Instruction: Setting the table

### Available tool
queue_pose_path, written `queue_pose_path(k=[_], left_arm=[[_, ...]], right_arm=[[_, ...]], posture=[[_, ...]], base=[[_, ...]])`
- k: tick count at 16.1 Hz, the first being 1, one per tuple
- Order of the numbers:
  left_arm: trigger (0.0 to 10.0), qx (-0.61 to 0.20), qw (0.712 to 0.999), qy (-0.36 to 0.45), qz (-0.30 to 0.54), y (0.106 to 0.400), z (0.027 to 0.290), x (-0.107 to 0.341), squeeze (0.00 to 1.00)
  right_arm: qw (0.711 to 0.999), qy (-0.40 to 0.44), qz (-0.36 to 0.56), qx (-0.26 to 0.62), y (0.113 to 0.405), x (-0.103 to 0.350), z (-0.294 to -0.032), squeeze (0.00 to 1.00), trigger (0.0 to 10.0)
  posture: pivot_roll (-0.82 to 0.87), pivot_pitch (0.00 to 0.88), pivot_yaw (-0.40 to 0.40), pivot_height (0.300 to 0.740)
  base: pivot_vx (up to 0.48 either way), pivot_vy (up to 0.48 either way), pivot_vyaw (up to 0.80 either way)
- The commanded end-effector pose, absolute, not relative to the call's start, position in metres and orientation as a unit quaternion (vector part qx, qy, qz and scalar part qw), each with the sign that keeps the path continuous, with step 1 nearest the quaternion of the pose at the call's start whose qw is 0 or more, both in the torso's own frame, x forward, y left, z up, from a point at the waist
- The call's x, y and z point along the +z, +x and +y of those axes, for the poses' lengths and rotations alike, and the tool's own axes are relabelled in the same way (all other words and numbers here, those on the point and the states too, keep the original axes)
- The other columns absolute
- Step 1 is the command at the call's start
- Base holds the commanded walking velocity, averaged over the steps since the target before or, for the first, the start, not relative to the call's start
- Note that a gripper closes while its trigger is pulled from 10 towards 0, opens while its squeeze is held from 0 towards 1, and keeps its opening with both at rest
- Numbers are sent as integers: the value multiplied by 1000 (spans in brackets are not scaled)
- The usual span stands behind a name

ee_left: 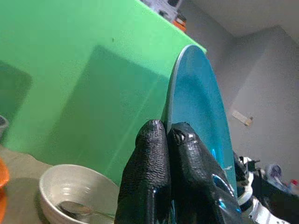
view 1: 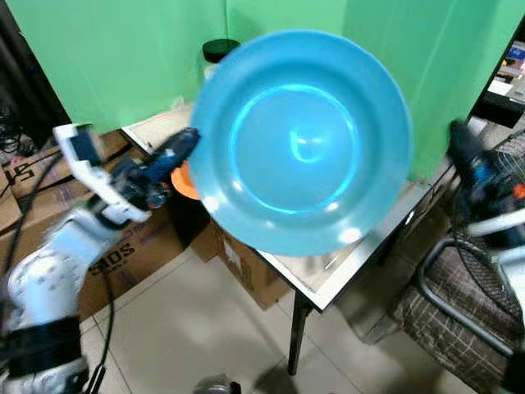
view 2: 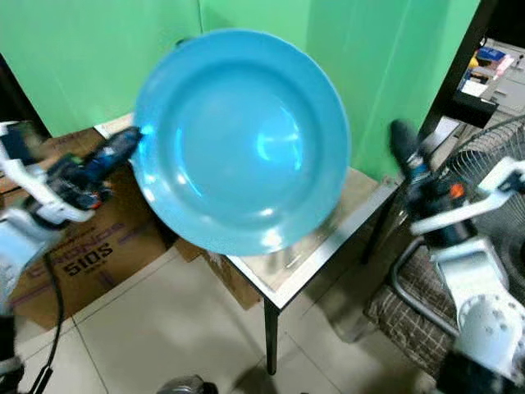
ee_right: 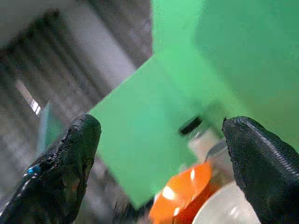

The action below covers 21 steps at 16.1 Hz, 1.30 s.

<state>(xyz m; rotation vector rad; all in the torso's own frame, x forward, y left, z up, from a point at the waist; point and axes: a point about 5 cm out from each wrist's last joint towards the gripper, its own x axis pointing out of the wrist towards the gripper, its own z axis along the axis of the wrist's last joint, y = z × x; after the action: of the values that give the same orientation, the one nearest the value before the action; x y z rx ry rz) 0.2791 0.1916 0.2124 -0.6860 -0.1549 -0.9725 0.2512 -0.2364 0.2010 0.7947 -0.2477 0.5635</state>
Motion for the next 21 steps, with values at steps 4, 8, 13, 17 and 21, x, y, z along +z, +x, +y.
queue_pose_path(k=[4,8,13,17,21], left_arm=[[0,-492,813,-307,-49,293,174,203,0],[0,-488,820,-296,-48,294,179,198,0],[0,-453,849,-268,-45,278,207,194,0],[0,-459,847,-266,-44,282,199,194,0],[0,-474,838,-267,-42,286,191,195,0]], right_arm=[[881,321,-80,337,241,202,-217,0,10000],[906,306,-77,282,249,195,-229,0,10000],[891,392,-150,175,264,202,-263,0,10000],[879,340,-82,323,251,196,-220,0,10000],[887,291,-38,357,243,186,-207,0,10000]], posture=[[-18,0,82,740],[-14,0,78,740],[19,0,55,740],[26,0,51,740],[13,0,64,740]], base=[[0,0,0],[0,0,0],[0,0,0],[0,0,0],[0,0,0]])
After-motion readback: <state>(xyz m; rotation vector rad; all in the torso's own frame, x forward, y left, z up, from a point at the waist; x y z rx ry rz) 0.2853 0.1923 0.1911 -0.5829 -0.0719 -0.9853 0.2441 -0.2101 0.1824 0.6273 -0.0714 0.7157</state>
